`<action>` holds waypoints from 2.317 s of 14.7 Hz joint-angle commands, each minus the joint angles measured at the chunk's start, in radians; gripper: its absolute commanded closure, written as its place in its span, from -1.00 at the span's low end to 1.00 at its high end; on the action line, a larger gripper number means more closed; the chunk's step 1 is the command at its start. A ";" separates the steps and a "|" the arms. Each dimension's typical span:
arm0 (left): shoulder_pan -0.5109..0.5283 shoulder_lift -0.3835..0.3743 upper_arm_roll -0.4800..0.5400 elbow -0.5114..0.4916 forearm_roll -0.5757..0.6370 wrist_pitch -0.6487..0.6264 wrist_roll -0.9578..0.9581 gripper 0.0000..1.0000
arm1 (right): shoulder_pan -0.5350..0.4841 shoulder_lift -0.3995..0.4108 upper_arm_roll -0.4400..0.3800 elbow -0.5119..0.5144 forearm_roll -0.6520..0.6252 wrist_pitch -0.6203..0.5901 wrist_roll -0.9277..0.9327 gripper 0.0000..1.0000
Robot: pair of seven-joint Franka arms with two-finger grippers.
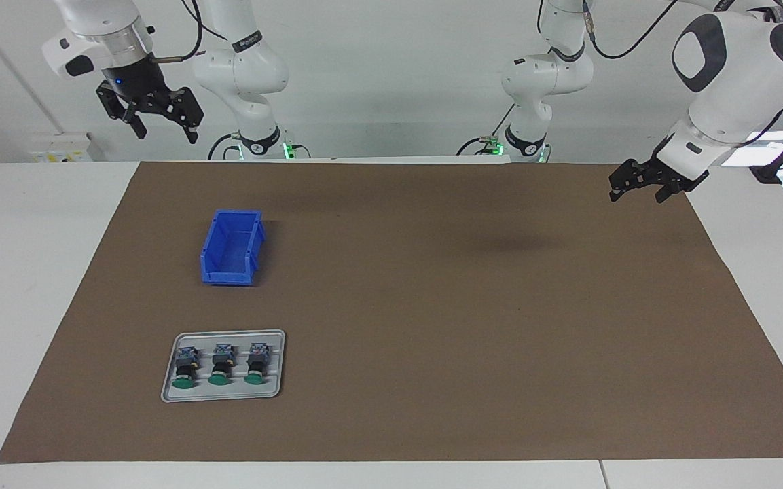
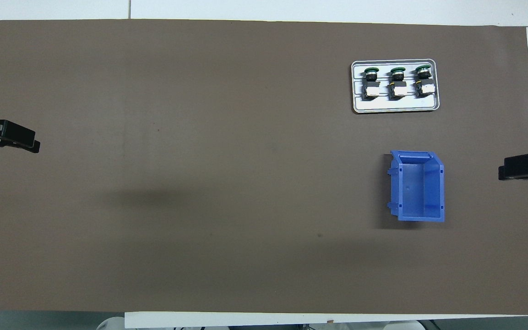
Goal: Place and press button with both arms
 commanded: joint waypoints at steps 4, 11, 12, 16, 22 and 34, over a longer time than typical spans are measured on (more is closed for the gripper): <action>0.011 -0.024 -0.005 -0.022 0.009 0.004 0.012 -1.00 | -0.006 0.002 -0.001 0.046 0.004 -0.052 -0.045 -0.99; 0.011 -0.024 -0.005 -0.022 0.009 0.004 0.012 -1.00 | -0.003 0.003 -0.020 -0.009 0.050 0.028 -0.231 -0.99; 0.011 -0.024 -0.005 -0.022 0.009 0.004 0.012 -1.00 | -0.005 0.006 -0.018 -0.035 0.050 0.071 -0.234 -0.99; 0.011 -0.024 -0.005 -0.022 0.009 0.002 0.014 -1.00 | -0.002 0.083 -0.014 -0.101 0.050 0.275 -0.208 -0.92; 0.011 -0.024 -0.005 -0.022 0.009 0.004 0.012 -1.00 | 0.056 0.262 0.000 -0.101 0.048 0.478 0.052 -0.84; 0.011 -0.024 -0.005 -0.022 0.009 0.004 0.012 -1.00 | 0.066 0.546 0.052 -0.090 0.004 0.814 -0.045 -0.86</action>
